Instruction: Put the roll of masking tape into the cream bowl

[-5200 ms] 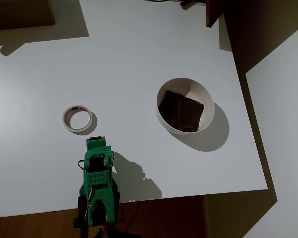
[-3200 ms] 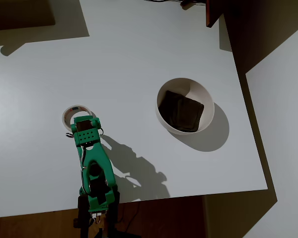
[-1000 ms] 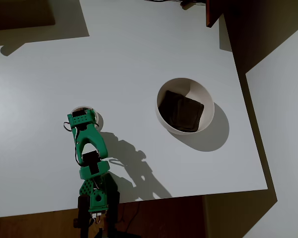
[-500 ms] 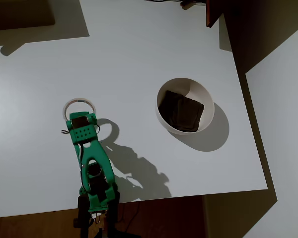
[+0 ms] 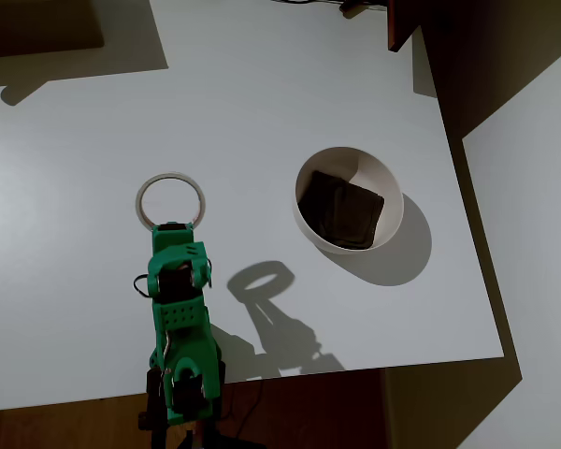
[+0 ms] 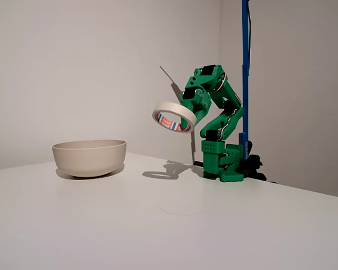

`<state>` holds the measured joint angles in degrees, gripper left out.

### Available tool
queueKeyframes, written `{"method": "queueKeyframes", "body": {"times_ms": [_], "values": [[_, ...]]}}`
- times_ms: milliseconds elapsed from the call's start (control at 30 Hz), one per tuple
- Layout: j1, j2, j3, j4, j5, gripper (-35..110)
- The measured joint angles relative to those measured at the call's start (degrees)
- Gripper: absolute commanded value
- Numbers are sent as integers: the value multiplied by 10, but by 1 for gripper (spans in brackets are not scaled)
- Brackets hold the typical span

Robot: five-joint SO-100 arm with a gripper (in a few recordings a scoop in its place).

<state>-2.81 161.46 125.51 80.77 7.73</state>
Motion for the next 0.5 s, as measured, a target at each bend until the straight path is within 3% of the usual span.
{"method": "queueKeyframes", "body": {"times_ms": [267,500], "values": [[110,79,-33,11,-35,-8],[244,11,-74,-38,-56,-8]]}}
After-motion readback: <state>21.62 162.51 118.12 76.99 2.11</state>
